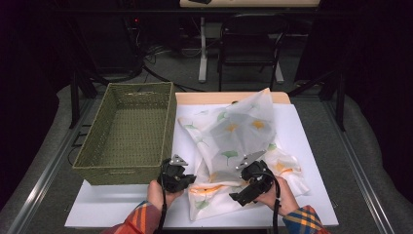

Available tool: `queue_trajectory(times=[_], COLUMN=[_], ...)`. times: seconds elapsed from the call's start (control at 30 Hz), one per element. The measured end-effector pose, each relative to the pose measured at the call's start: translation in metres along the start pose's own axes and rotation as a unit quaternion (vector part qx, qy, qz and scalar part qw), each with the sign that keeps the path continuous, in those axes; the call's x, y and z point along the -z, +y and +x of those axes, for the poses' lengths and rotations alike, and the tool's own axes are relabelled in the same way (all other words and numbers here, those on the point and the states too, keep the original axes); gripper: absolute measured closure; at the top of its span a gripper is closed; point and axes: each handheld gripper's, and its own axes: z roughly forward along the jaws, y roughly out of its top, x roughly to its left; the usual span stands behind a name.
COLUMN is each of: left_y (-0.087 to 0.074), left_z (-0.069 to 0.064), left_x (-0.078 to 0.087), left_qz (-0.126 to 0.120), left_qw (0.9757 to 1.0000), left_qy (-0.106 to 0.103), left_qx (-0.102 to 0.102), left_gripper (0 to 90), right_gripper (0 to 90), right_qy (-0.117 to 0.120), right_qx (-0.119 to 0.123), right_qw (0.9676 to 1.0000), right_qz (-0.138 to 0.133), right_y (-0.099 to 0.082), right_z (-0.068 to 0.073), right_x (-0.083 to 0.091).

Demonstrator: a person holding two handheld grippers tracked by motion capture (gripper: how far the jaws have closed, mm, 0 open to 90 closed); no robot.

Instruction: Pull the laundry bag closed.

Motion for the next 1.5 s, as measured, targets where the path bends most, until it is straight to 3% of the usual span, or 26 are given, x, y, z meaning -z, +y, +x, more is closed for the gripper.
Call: queue_trajectory(times=[0.07,0.33,0.67,1.5], left_y=[0.000,0.002,0.002,0.006], left_z=[0.000,-0.003,-0.002,-0.004], left_x=[0.001,0.004,0.009,0.013], left_qz=[0.000,-0.002,-0.016,-0.022], left_qw=[1.0000,0.9999,0.9998,0.9996], left_qy=[-0.002,-0.007,-0.013,-0.017], left_qx=[-0.002,-0.010,-0.003,-0.007], left_gripper=[88.5,88.5,88.5,88.5], right_gripper=[0.0,2.8,4.3,14.3], right_qy=[0.007,0.022,0.041,0.059], right_qx=[0.017,0.030,0.047,0.058], right_qw=[0.9998,0.9993,0.9980,0.9965], right_qz=[-0.003,-0.005,-0.005,0.001], right_y=[0.006,0.020,0.039,0.060], right_z=[0.004,0.017,0.027,0.043], right_x=[-0.003,-0.014,-0.030,-0.047])
